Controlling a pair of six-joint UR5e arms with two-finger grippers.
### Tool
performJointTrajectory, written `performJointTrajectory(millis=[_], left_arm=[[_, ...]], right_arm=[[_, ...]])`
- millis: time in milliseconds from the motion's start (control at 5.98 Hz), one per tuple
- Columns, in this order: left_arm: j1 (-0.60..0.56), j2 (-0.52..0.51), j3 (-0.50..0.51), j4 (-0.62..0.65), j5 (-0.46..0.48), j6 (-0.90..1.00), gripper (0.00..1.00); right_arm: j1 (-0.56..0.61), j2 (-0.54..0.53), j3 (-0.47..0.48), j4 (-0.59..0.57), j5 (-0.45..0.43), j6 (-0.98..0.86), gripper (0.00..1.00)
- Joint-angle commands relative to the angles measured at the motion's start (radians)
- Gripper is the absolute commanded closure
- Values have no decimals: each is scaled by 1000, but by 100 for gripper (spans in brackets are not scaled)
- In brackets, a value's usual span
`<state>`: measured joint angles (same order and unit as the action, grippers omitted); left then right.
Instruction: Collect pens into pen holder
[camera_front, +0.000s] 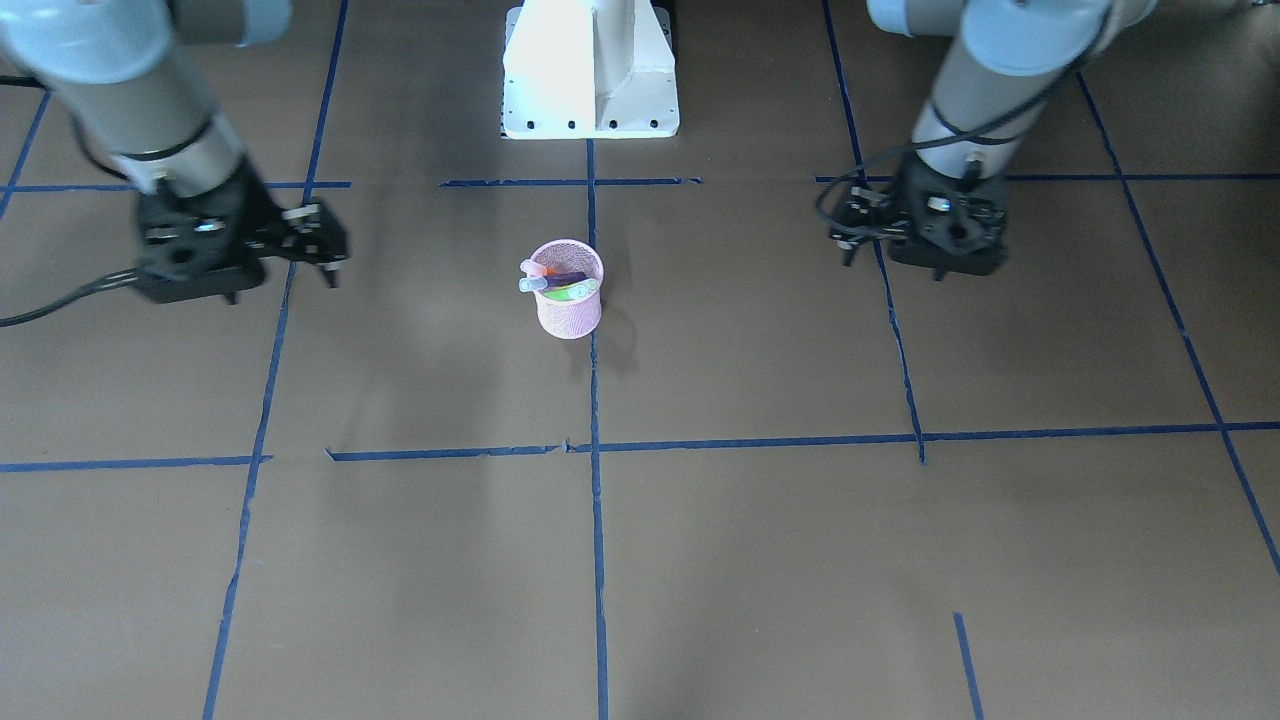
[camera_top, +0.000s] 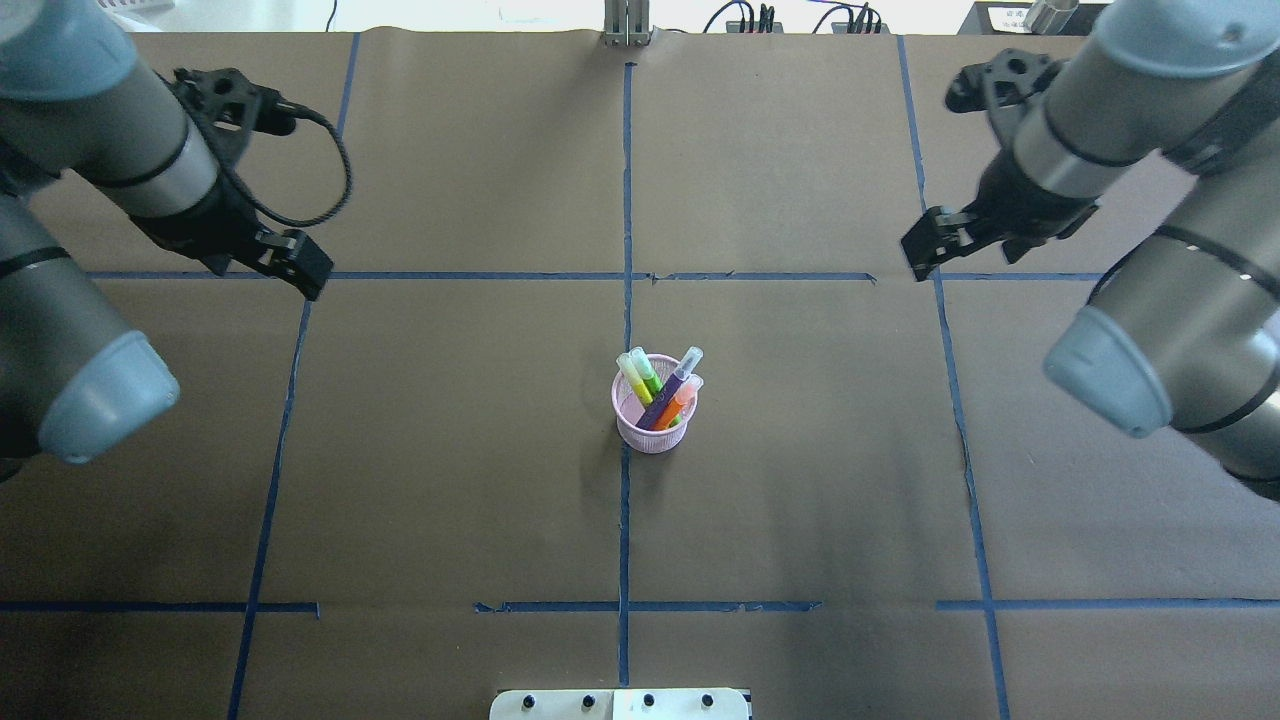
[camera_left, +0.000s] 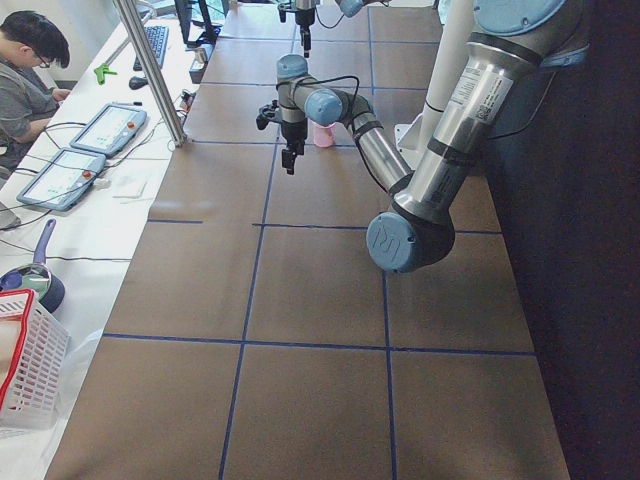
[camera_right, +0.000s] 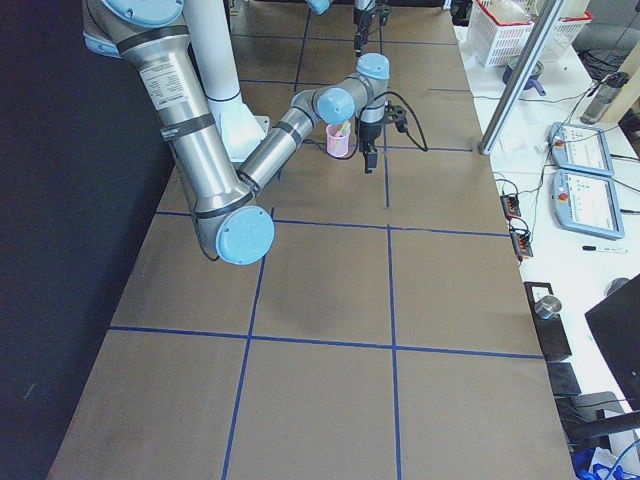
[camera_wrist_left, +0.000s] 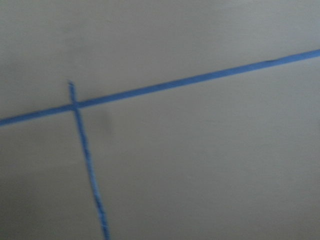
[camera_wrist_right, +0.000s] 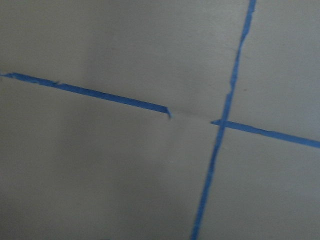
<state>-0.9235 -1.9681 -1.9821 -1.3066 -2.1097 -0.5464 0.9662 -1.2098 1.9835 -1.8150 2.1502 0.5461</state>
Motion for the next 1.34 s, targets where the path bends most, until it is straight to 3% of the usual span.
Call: performJointTrajectory(millis=[0, 335, 502, 669, 837, 1171], left_arm=[[-250, 148, 11, 1, -138, 358, 0], [-465, 254, 116, 0, -194, 657, 0], [-550, 320, 161, -2, -207, 752, 0], [-618, 374, 201, -5, -252, 752, 0], [-647, 429, 227, -8, -256, 756, 0], [-647, 559, 233, -197, -256, 731, 0]], right_arm=[[203, -168, 3, 5, 77, -362, 0], [415, -336, -14, 0, 86, -722, 0], [509, -434, -44, 6, 106, -882, 0], [611, -463, -111, 6, 124, -987, 0], [637, -520, -155, 10, 120, -985, 0], [660, -542, -161, 10, 120, -983, 0]])
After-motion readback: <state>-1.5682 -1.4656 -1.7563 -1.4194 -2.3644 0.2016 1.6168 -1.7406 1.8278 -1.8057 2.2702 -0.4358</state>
